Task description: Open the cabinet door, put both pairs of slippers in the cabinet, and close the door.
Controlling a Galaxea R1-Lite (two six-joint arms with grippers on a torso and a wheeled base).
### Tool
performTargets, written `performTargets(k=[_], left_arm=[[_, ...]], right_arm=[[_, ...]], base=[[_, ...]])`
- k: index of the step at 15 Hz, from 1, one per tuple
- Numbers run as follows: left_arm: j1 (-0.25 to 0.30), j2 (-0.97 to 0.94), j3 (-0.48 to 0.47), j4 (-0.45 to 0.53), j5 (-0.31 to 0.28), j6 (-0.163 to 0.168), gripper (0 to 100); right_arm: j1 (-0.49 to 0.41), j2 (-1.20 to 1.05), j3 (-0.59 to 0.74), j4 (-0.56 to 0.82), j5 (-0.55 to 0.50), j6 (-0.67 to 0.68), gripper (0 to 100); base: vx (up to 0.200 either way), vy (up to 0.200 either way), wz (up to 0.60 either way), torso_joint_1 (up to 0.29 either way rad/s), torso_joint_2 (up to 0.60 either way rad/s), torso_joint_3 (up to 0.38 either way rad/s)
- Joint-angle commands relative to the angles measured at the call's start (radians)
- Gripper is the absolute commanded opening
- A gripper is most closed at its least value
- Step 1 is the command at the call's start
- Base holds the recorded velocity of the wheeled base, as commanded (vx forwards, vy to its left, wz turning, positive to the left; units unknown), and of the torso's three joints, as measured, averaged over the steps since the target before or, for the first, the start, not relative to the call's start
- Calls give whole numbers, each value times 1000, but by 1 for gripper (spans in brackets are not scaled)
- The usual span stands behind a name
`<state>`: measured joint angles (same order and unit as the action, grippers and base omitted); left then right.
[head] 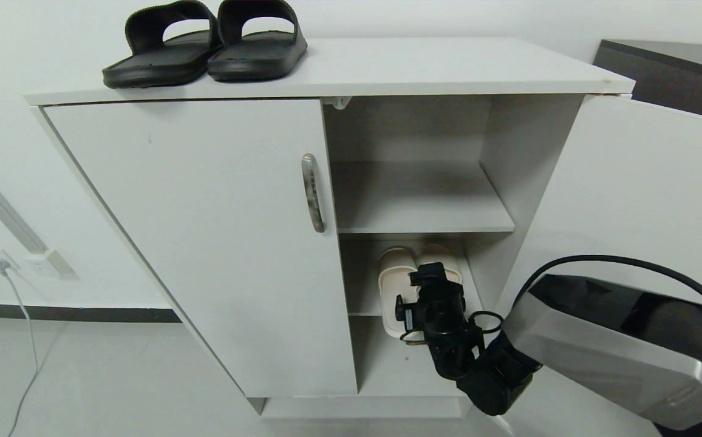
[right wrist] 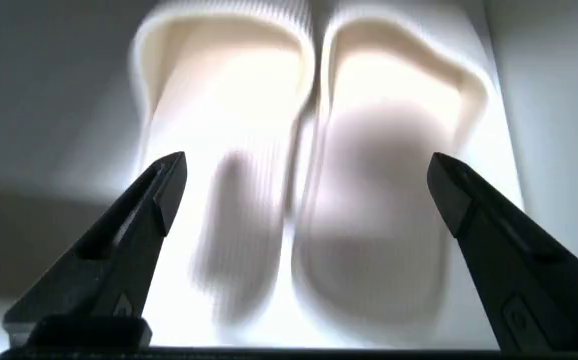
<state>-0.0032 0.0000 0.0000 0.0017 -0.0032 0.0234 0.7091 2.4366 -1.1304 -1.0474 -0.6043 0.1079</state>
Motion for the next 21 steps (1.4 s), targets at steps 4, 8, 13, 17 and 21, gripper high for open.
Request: performTargets(k=[4, 8, 13, 17, 21], left_arm=[[0, 2, 0, 0, -1, -2, 0], [0, 2, 0, 0, -1, -3, 0], [0, 2, 0, 0, -1, -5, 0], [0, 2, 0, 0, -1, -5, 0], [0, 2, 0, 0, -1, -5, 0]], right_arm=[[79, -136, 339, -180, -17, 24, 100], [89, -137, 351, -183, -17, 23, 100], [96, -142, 365, -198, -17, 18, 100], [98, -142, 371, -207, -17, 16, 100], [98, -142, 371, -207, -17, 16, 100]], base=[[0, 0, 0, 0, 0, 0], [-100, 0, 0, 4, 0, 2], [-200, 0, 0, 0, 3, 4], [-100, 0, 0, 0, 2, 1], [0, 0, 0, 0, 0, 0]])
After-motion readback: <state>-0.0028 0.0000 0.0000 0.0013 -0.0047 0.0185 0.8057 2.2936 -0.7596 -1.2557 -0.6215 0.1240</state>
